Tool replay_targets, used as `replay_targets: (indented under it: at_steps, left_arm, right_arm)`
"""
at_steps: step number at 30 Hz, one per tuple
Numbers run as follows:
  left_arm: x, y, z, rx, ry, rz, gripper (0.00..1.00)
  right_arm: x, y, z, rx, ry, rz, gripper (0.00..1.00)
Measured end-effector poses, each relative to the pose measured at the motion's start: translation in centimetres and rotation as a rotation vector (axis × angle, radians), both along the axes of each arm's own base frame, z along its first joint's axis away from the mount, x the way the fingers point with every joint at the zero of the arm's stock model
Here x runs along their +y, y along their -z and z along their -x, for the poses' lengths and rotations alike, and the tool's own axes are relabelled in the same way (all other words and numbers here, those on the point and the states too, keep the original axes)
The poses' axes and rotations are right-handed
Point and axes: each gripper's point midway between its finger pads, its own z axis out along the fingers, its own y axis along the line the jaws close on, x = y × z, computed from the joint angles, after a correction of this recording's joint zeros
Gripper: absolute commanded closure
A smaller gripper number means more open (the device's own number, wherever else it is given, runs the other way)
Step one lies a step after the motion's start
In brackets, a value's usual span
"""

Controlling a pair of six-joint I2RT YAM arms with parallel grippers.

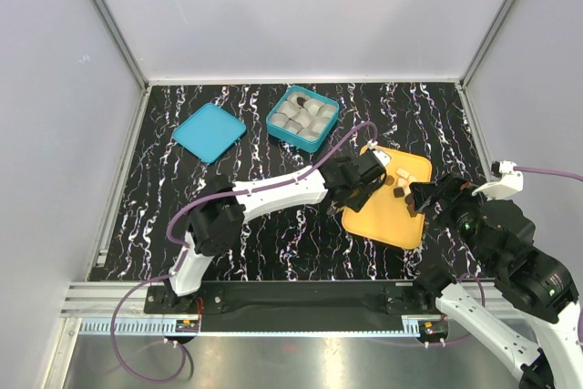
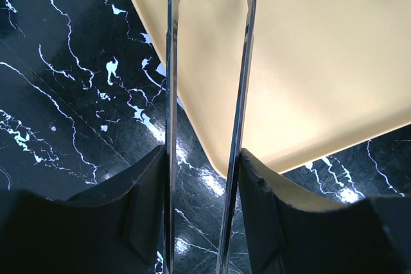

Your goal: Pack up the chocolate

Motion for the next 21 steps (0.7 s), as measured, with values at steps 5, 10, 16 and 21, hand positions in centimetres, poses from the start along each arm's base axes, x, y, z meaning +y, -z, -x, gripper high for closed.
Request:
replay_targets:
  at_steps: [5,10,16,21]
  left_arm:
    - [0.1,0.5,-0.1,-0.001,-0.004,-0.013,0.51]
    - [0.2,1.2,-0.1,0.004,-0.006,-0.026,0.56]
    - [0.2,1.4,-0.1,0.007,-0.006,-0.033,0.58]
    - [0.3,1.4,0.0,0.010,-0.007,-0.036,0.60]
  right_arm:
    - [0.0,0.0,0.0,-0.001,0.000,0.000,0.00]
    - [0.0,0.0,0.0,-0.001,0.000,0.001,0.00]
    - [0.0,0.0,0.0,-0.001,0.000,0.000,0.00]
    - [0.0,0.0,0.0,-0.002,0.000,-0.001,0.00]
